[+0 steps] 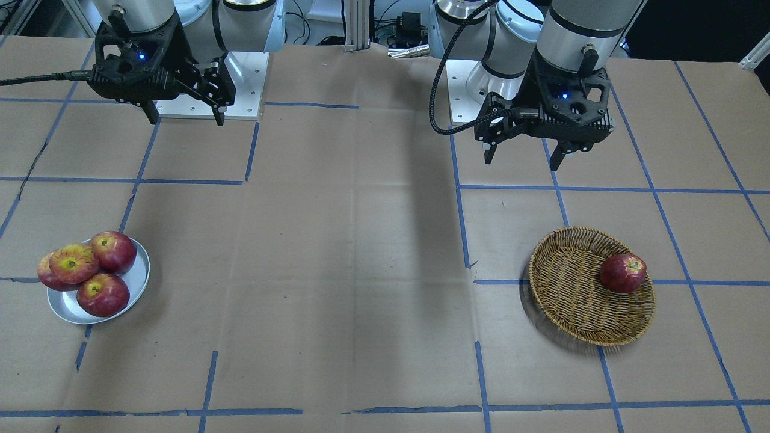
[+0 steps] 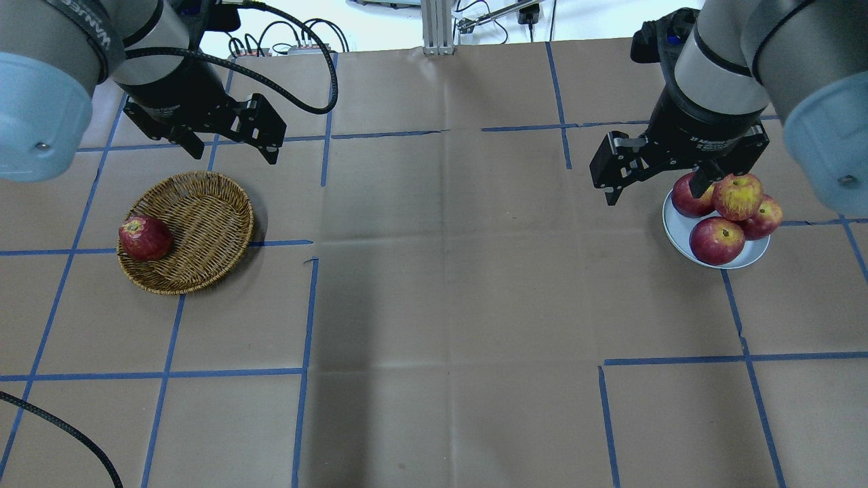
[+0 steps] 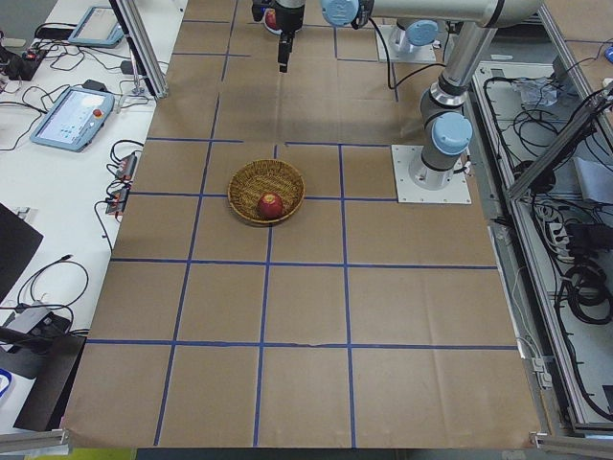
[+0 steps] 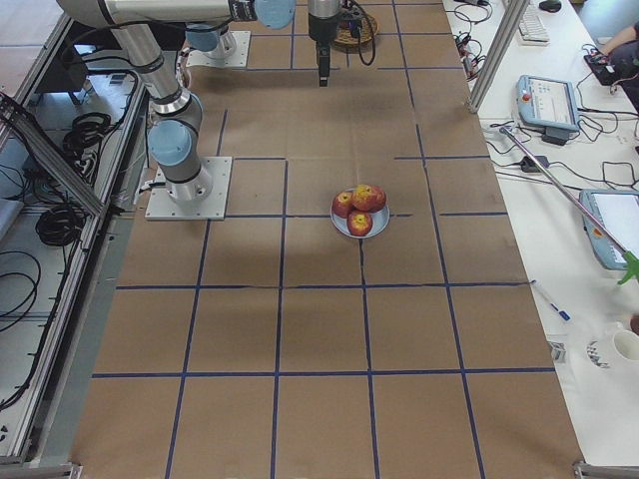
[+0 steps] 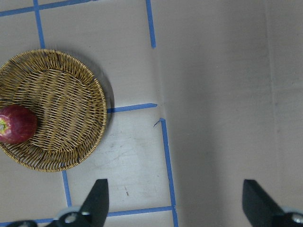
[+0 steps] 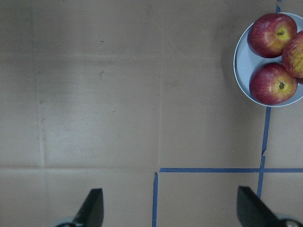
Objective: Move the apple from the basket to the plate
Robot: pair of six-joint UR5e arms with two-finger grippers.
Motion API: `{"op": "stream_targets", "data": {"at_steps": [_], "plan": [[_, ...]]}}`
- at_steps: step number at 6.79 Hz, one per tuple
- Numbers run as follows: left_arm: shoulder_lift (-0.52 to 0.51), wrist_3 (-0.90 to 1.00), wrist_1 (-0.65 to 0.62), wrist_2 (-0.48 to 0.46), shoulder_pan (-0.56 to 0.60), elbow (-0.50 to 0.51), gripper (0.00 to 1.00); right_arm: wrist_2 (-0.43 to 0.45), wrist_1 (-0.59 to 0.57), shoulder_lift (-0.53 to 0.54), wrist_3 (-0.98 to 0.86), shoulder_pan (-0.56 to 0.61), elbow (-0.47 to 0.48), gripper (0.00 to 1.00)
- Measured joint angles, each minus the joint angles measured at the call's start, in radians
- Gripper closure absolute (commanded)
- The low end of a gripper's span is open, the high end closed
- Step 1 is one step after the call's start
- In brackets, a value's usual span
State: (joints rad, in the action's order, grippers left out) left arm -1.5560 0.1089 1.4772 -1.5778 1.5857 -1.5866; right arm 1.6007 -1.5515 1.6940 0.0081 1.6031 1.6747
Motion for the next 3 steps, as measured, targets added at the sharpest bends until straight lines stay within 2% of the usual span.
{"op": "stream_targets", "data": {"at_steps": [3], "plan": [[0.000, -0.001, 0.000, -0.001, 0.000, -0.002, 0.01, -0.005, -0.002, -0.004, 0.002, 0.001, 0.001, 0.00]]}}
